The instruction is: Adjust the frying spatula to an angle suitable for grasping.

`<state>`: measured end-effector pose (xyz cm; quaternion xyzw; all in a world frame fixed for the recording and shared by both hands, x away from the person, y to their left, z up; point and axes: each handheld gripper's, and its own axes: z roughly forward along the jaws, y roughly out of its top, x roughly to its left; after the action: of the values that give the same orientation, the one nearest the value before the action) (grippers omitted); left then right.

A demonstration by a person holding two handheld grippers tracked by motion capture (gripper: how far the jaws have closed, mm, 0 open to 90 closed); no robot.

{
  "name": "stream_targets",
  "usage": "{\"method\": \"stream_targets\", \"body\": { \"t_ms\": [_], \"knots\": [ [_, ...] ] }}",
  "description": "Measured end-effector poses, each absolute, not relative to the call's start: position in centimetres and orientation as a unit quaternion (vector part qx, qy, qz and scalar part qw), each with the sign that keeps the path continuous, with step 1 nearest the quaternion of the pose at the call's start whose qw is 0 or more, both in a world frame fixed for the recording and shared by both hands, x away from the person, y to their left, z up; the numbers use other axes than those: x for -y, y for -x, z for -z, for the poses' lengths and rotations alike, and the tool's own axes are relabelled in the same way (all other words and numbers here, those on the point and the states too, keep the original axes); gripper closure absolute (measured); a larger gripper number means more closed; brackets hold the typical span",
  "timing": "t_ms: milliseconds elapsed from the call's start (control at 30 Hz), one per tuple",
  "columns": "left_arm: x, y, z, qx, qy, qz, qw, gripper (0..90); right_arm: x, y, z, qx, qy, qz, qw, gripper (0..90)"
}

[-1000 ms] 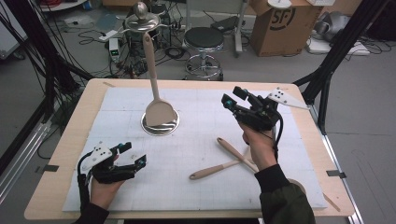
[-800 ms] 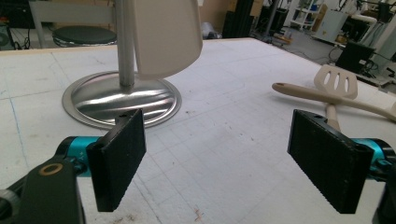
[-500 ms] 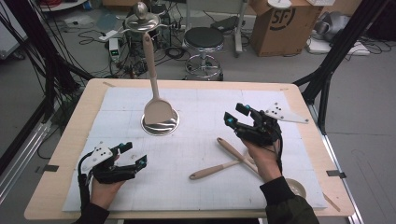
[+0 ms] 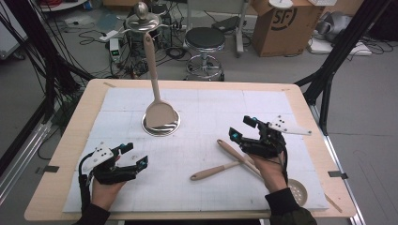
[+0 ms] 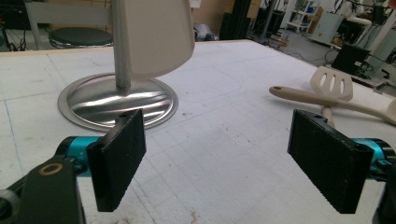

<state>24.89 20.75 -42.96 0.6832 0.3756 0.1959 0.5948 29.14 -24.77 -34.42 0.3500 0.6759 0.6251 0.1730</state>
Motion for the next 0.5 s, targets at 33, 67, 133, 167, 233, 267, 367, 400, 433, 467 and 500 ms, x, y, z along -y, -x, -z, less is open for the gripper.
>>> {"method": "stream_targets", "body": {
  "t_ms": [33,67,133,167,233,267,367,400,433,467,500],
  "knots": [
    [-20.75,-24.89,42.96,-0.376,-0.683,-0.196,0.595,19.8,24.72,-29.13,34.61,-0.679,-0.35,-0.622,0.174,20.0],
    [-20.76,-24.89,42.97,-0.375,-0.683,-0.196,0.595,19.8,24.65,-29.09,34.76,-0.681,-0.348,-0.62,0.174,19.7],
    [-20.76,-24.89,42.98,-0.376,-0.683,-0.196,0.595,19.8,24.56,-28.96,34.95,-0.684,-0.351,-0.615,0.177,19.2],
    [-20.76,-24.9,42.98,-0.376,-0.683,-0.196,0.595,19.8,24.54,-28.86,35.0,-0.684,-0.352,-0.614,0.176,19.2],
    [-20.78,-24.9,42.98,-0.375,-0.683,-0.196,0.596,19.8,24.54,-28.75,34.98,-0.681,-0.356,-0.615,0.177,19.1],
    [-20.78,-24.9,42.96,-0.376,-0.681,-0.197,0.596,19.8,24.56,-28.75,34.93,-0.68,-0.353,-0.617,0.18,19.1],
    [-20.82,-24.86,42.89,-0.375,-0.682,-0.199,0.595,19.8,24.59,-28.68,34.6,-0.673,-0.353,-0.623,0.184,19.1],
    [-20.8,-24.84,42.87,-0.375,-0.681,-0.199,0.597,19.8,24.6,-28.59,34.53,-0.67,-0.353,-0.627,0.184,19.2],
    [-20.84,-24.84,42.84,-0.374,-0.682,-0.2,0.596,19.8,24.58,-28.49,34.48,-0.668,-0.353,-0.627,0.189,19.2],
    [-20.84,-24.83,42.83,-0.374,-0.682,-0.2,0.596,19.8,24.54,-28.34,34.45,-0.668,-0.354,-0.626,0.19,19.2],
    [-20.84,-24.82,42.83,-0.374,-0.681,-0.2,0.597,19.8,24.48,-28.19,34.44,-0.669,-0.353,-0.626,0.19,19.2]
  ]
}}
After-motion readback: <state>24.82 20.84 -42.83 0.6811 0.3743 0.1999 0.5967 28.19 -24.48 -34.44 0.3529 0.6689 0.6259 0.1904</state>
